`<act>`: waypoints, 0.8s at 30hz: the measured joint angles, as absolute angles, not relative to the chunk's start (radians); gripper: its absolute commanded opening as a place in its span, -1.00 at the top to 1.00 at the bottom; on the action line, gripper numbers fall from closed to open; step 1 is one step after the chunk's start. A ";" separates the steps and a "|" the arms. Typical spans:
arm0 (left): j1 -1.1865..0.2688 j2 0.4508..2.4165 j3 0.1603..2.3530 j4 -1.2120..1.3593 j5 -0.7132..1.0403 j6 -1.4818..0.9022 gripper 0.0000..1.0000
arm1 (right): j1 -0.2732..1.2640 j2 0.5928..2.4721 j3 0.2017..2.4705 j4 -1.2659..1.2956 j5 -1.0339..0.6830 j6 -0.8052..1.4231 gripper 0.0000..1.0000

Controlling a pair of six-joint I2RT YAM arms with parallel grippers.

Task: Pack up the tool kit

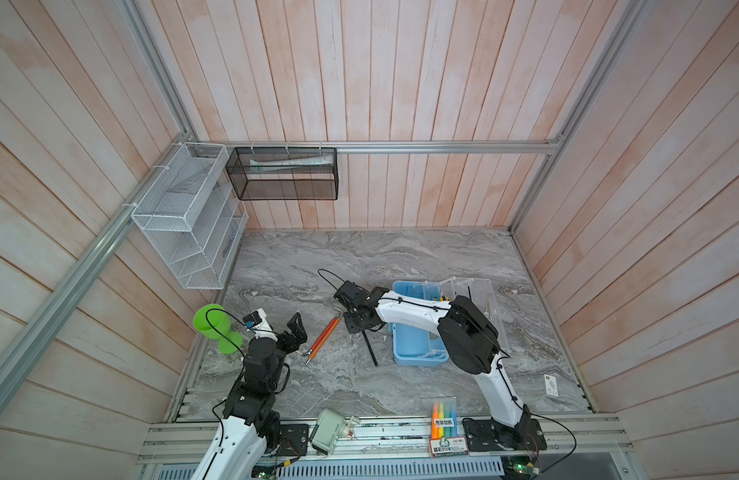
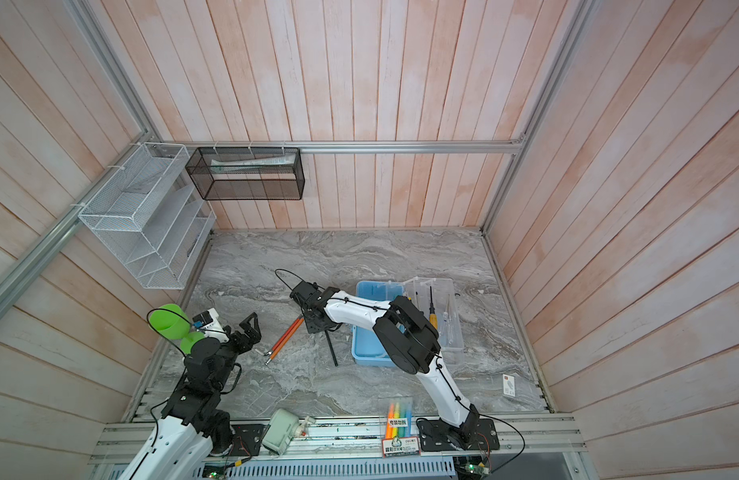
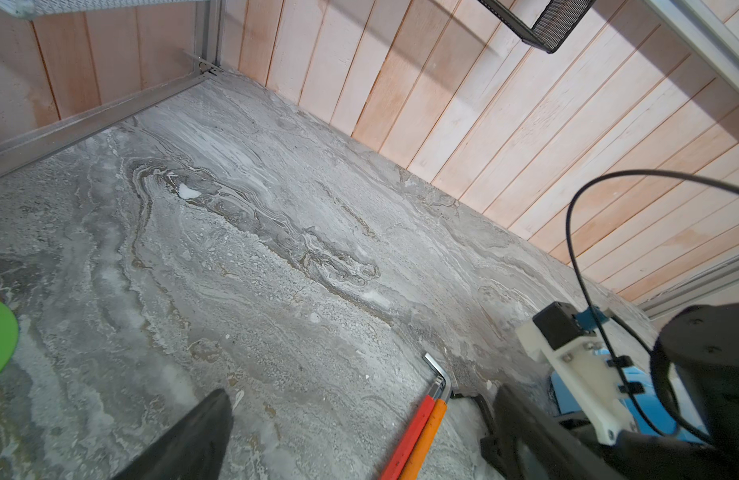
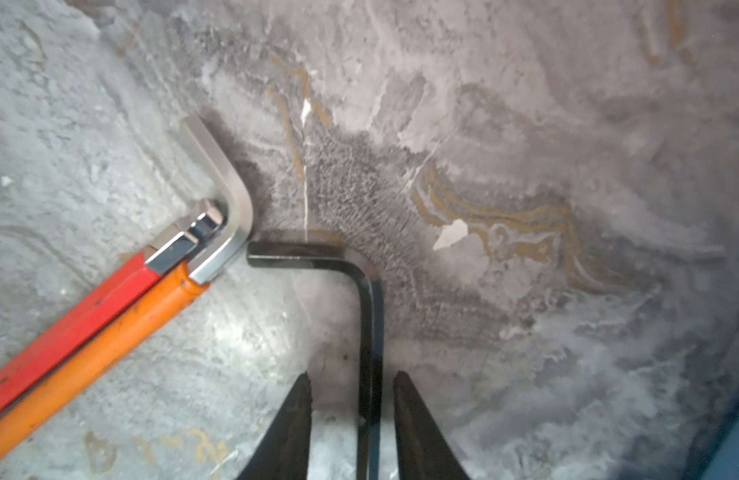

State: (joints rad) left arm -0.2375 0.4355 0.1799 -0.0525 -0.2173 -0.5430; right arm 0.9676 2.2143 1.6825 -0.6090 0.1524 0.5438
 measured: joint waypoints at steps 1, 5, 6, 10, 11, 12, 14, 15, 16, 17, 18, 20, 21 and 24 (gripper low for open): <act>-0.237 0.435 0.180 -0.052 -0.217 -0.543 -0.99 | 0.963 2.215 1.683 -0.609 0.154 0.540 0.37; -0.237 0.435 0.180 -0.052 -0.217 -0.543 -0.99 | 0.949 2.222 1.690 -0.609 0.159 0.523 0.53; -0.237 0.435 0.180 -0.052 -0.217 -0.543 -0.99 | 0.947 2.224 1.692 -0.610 0.159 0.521 0.60; -0.237 0.435 0.180 -0.052 -0.217 -0.543 -1.00 | 0.944 2.235 1.707 -0.604 0.159 0.512 0.75; -0.237 0.435 0.180 -0.052 -0.217 -0.543 -0.99 | 0.944 2.238 1.710 -0.602 0.159 0.512 0.76; -0.237 0.435 0.180 -0.052 -0.217 -0.543 -1.00 | 0.944 2.241 1.712 -0.601 0.159 0.509 0.78; -0.237 0.435 0.180 -0.052 -0.217 -0.543 -0.99 | 0.944 2.244 1.717 -0.600 0.159 0.511 0.89; -0.237 0.435 0.180 -0.052 -0.217 -0.543 -0.99 | 0.944 2.244 1.720 -0.600 0.160 0.513 0.96; -0.237 0.435 0.180 -0.052 -0.217 -0.543 -1.00 | 0.944 2.244 1.721 -0.600 0.161 0.513 0.99; -0.237 0.435 0.180 -0.052 -0.217 -0.543 -0.99 | 0.944 2.244 1.721 -0.601 0.163 0.515 1.00; -0.237 0.435 0.180 -0.052 -0.217 -0.543 -0.99 | 0.944 2.244 1.721 -0.601 0.164 0.516 1.00; -0.237 0.435 0.180 -0.052 -0.217 -0.543 -0.99 | 0.944 2.244 1.721 -0.601 0.167 0.520 1.00; -0.237 0.435 0.180 -0.052 -0.217 -0.543 -0.99 | 0.944 2.244 1.721 -0.600 0.167 0.523 1.00; -0.237 0.435 0.180 -0.052 -0.217 -0.543 -0.99 | 0.943 2.210 1.662 -0.553 0.164 0.539 1.00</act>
